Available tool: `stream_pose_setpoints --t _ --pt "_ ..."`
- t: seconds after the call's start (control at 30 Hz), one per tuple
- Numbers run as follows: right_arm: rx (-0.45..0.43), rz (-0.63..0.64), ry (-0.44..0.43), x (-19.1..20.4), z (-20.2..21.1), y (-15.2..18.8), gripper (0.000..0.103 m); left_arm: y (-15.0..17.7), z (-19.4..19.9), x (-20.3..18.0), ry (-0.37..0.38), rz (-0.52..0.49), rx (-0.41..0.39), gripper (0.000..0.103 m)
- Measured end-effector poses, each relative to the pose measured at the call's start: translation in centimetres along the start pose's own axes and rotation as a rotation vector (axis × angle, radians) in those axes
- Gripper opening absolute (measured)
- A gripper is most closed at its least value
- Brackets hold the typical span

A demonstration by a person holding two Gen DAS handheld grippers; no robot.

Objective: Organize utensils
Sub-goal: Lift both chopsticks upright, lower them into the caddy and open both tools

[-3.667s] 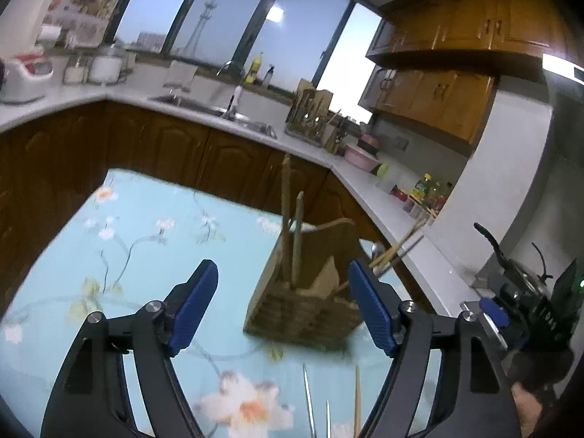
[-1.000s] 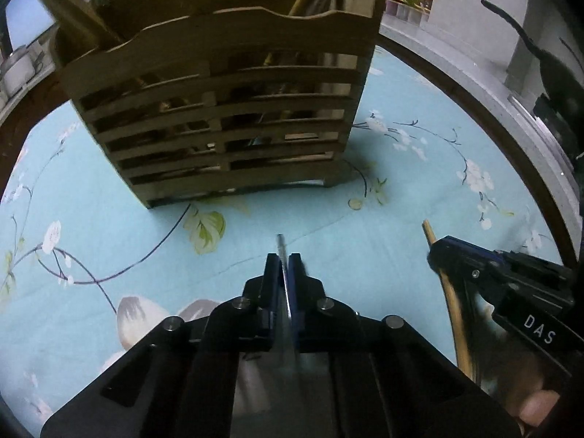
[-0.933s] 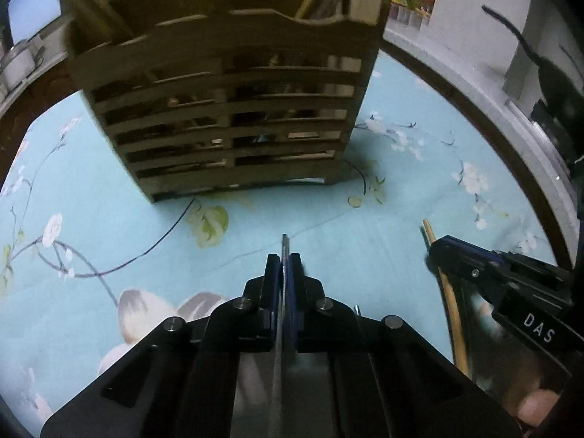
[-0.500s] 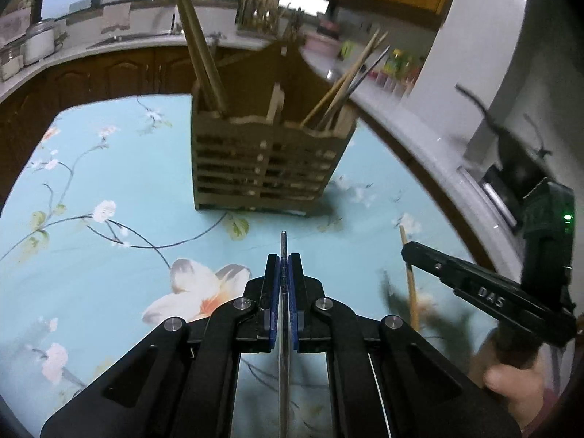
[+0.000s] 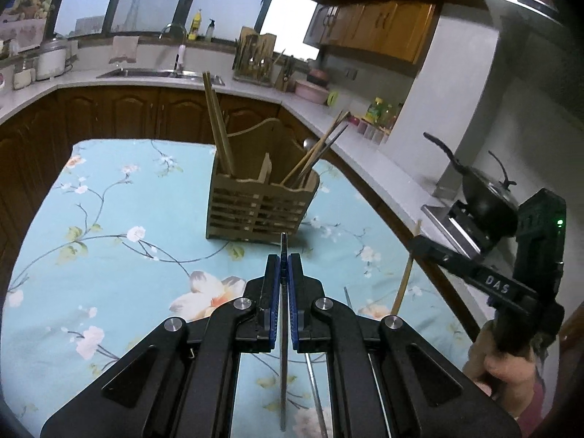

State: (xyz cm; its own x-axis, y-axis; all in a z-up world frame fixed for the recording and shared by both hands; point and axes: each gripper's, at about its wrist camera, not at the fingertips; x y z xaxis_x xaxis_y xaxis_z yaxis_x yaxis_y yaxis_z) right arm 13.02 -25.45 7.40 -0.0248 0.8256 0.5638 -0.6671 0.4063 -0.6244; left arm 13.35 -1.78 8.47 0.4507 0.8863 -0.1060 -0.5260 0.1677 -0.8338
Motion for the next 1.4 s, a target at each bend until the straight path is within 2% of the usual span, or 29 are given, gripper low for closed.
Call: stream_pose_setpoints --t 0.13,0.4,0.9,1.17,1.4 --pt "-0.044 0.021 -0.025 1.0 1.6 -0.5 0.005 -0.4 1.2 0.0 -0.006 0.000 -0.025 0.004" --pt "-0.071 0.038 -0.045 1.6 2.5 -1.5 0.005 -1.8 2.9 0.4 -0.016 -0.003 -0.071 0.004" --pt "-0.116 0.064 -0.071 3.0 2.8 -4.1 0.005 -4.4 3.4 1.4 -0.048 -0.009 -0.124 0.004" --pt "-0.168 0.082 -0.076 4.0 2.5 -7.0 0.005 -7.9 3.3 1.9 -0.078 -0.030 -0.188 0.004" --pt "-0.243 0.087 -0.081 5.0 2.1 -11.1 0.005 -13.1 2.0 2.4 -0.118 -0.065 -0.255 0.004"
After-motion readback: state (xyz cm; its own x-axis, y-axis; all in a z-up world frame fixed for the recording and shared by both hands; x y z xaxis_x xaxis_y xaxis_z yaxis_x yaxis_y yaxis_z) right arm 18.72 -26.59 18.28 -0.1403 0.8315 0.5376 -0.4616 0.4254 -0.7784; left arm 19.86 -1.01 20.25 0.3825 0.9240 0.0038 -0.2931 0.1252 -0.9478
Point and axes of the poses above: each gripper's, at about its wrist camera, not at the fingertips, and z roughly against the way its jaws point, x to its left, y to its underside, and after that the axes turned 14 degrees about -z, right-handed
